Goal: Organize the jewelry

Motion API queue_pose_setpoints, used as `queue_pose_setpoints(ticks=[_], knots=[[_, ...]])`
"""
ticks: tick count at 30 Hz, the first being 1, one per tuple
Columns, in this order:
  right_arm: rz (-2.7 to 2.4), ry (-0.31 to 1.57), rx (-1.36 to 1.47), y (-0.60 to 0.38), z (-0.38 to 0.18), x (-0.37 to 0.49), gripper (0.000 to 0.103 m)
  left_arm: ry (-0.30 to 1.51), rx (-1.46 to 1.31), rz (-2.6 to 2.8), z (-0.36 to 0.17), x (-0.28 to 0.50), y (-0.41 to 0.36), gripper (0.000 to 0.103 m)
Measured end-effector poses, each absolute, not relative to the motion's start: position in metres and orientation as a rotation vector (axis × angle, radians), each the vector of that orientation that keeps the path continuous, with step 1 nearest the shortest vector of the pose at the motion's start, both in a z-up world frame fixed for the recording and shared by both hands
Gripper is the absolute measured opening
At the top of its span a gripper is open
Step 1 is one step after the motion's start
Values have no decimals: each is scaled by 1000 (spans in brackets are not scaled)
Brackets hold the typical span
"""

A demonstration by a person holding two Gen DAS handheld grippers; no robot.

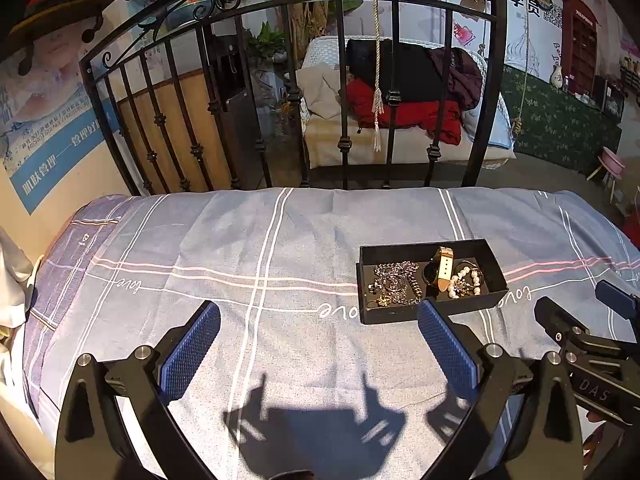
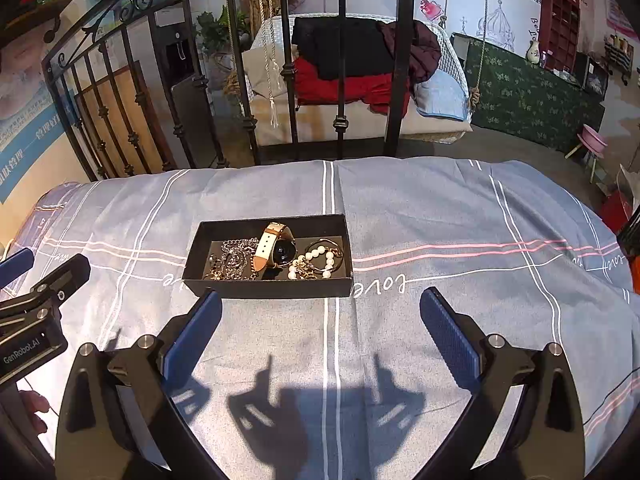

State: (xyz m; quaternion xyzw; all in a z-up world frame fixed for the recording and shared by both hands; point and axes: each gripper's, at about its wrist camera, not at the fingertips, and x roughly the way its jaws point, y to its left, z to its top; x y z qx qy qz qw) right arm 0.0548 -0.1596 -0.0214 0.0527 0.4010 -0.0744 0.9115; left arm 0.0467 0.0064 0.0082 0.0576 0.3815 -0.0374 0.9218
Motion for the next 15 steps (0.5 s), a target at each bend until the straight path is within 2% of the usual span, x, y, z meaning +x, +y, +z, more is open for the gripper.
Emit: queue_pose_setpoints(ticks=[15], knots=[[-154,829,110,-160,-23,54,98,789,117,-75,6,46,8,97]])
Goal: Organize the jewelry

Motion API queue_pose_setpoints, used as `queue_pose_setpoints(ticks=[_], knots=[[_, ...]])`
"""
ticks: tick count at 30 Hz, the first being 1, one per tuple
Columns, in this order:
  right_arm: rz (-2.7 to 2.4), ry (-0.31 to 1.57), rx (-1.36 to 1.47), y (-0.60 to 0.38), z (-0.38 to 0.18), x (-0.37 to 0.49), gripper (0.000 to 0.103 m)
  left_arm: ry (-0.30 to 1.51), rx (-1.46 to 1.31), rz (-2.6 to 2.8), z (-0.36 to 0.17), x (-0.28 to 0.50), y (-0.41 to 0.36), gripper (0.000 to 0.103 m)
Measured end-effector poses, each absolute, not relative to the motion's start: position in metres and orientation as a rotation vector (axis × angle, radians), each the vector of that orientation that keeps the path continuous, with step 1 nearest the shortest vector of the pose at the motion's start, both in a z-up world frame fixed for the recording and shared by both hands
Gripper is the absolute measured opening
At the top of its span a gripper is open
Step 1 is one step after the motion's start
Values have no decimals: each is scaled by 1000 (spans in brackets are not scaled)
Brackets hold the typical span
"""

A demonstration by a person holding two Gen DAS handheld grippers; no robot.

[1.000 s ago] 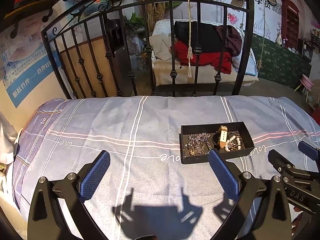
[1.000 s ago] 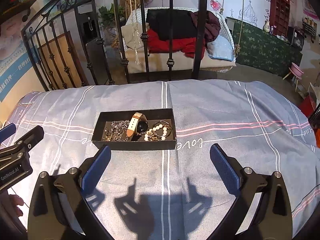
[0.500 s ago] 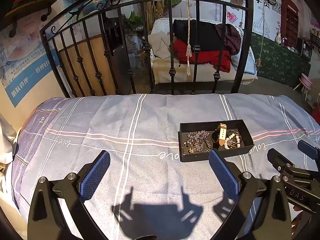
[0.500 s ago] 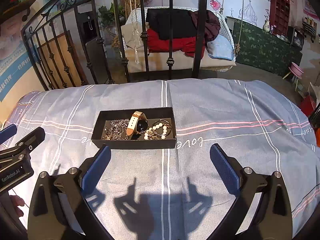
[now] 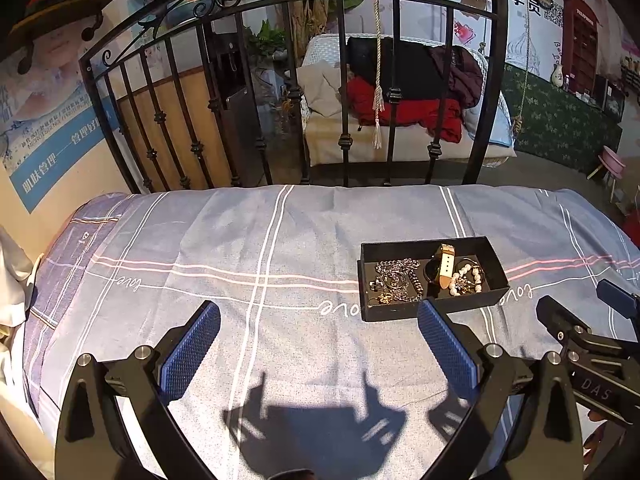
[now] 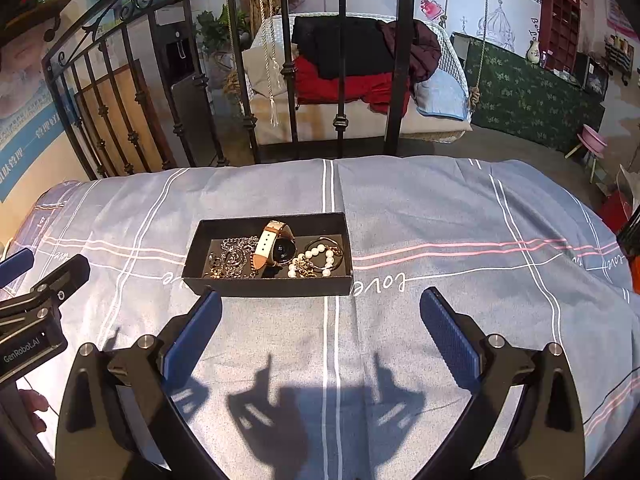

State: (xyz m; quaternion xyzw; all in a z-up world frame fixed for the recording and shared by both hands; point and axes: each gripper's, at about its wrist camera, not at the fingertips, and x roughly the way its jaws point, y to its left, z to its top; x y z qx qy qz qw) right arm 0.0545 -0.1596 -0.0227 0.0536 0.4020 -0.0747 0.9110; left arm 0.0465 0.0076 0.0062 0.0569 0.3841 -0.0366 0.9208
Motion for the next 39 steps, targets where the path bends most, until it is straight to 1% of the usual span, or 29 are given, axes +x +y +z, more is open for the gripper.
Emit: queue_pose_setpoints(ticks=[9,15,21,39], knots=[[-155,832,109,-160,-25,54,98,789,117,-86,4,45,5,97],[-156,836,110,-162,-26,54,98,742,130,-57,9,39,3,97],[-158,834,109,-161,-26,53,98,784,103,-69,6,45,6,97],[-159,827,108,-161,-23,54,98,779,113,-65,8,45,5,97]])
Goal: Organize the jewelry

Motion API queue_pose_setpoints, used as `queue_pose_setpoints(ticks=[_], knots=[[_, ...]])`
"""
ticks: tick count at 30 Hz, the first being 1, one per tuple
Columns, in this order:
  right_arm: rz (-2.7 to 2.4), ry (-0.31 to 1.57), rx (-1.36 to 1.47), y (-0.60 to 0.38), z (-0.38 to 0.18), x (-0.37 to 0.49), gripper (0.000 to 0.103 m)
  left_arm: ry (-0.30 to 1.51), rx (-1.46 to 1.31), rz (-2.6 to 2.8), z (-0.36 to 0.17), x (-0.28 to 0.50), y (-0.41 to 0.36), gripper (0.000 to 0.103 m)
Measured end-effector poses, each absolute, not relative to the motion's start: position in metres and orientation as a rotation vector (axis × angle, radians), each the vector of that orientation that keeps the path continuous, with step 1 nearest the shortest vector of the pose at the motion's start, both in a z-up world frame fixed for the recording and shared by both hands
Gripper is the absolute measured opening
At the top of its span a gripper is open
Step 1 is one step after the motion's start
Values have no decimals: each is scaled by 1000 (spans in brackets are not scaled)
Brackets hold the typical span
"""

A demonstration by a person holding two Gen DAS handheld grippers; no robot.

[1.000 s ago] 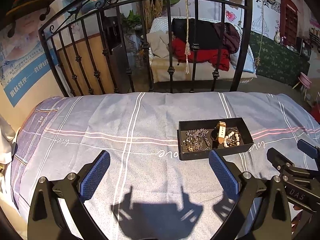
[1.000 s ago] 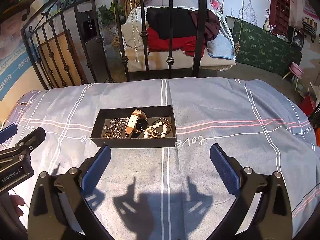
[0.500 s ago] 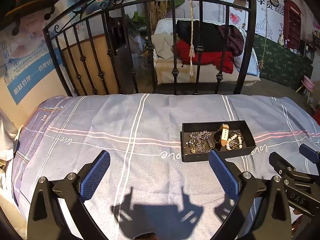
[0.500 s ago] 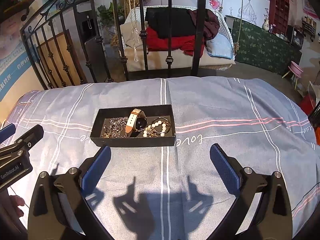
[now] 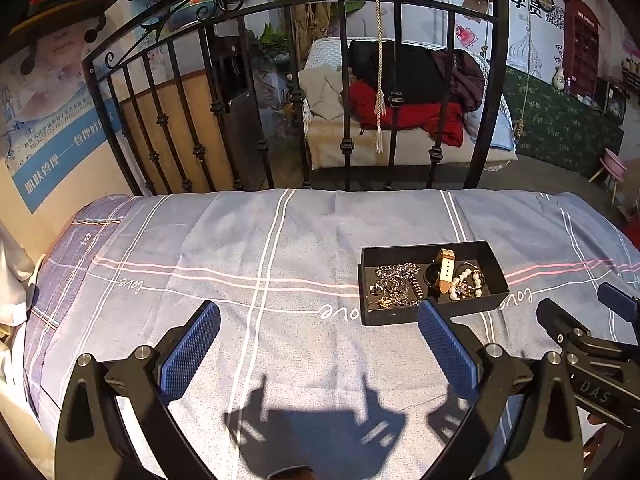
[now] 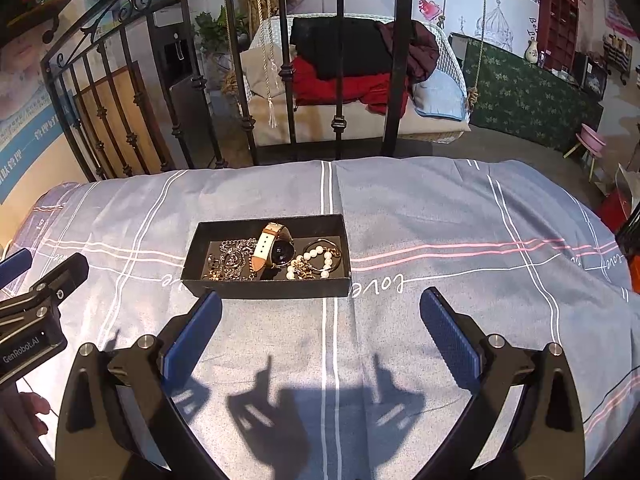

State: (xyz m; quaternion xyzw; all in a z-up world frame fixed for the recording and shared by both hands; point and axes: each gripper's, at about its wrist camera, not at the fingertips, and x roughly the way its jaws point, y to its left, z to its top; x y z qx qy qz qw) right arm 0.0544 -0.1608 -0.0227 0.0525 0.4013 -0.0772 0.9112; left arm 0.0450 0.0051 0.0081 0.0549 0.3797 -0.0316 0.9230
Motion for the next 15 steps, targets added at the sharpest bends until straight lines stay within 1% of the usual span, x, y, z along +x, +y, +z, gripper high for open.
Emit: queue_pose_setpoints(ticks=[15], knots=[[-159,825,109,-161,-20,55,98,784,119,-72,9,46,4,97]])
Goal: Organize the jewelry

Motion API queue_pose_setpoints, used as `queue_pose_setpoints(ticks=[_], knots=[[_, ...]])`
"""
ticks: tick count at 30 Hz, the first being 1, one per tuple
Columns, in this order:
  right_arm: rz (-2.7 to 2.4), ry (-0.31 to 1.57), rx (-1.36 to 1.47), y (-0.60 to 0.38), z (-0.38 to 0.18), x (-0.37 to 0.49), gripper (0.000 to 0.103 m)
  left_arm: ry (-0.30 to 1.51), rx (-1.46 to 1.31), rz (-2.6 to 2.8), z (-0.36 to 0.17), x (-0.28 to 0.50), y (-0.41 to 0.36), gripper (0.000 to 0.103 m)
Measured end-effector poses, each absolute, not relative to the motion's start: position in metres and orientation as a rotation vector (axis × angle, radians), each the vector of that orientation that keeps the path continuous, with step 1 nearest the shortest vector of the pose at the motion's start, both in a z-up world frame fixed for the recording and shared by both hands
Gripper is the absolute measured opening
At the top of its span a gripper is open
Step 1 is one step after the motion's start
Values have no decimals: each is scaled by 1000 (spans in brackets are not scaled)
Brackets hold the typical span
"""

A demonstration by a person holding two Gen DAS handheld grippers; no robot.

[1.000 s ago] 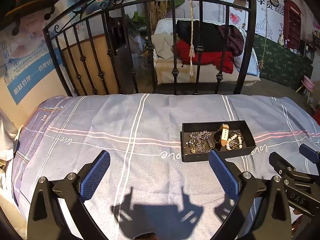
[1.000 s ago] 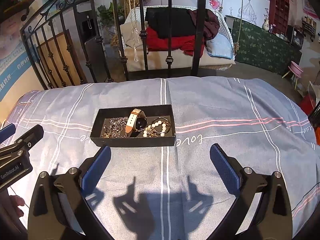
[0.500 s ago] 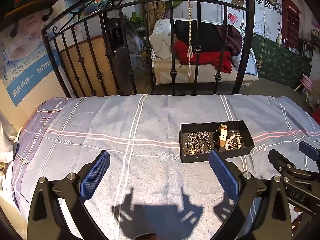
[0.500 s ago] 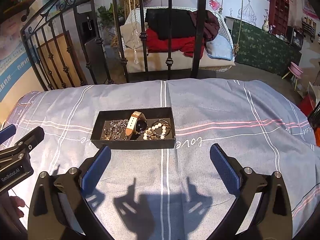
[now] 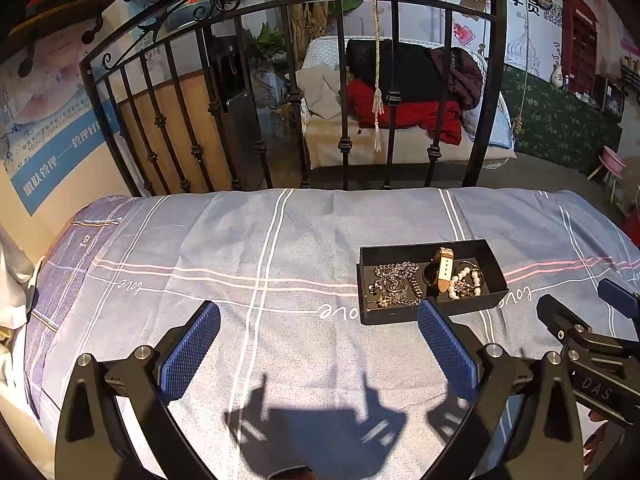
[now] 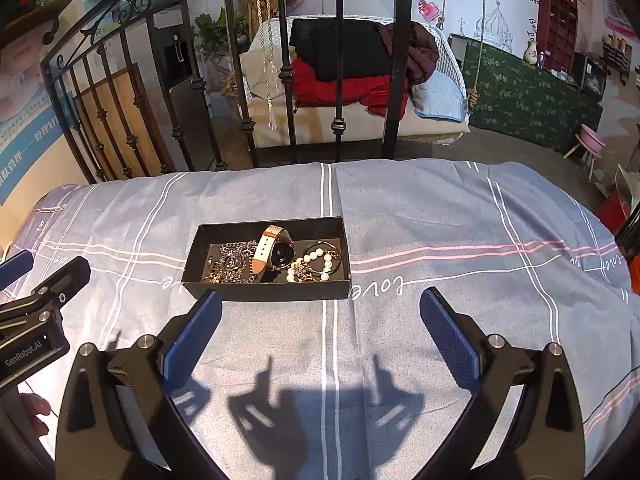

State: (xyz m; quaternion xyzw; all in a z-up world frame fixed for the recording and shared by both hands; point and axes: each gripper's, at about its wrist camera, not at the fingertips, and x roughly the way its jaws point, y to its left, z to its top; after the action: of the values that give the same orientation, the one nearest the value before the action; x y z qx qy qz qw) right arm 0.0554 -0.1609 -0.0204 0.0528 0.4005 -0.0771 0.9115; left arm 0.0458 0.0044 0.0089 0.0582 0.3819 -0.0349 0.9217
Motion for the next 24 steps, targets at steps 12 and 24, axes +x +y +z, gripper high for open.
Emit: queue_pose_setpoints(ticks=[12,24], knots=[[-162,829,110,-161,-21,55,98,799,117,-100,5,47,3,97],[-180,828,122,-166,-24,53,98,826,129,-13,-1,48,3,97]])
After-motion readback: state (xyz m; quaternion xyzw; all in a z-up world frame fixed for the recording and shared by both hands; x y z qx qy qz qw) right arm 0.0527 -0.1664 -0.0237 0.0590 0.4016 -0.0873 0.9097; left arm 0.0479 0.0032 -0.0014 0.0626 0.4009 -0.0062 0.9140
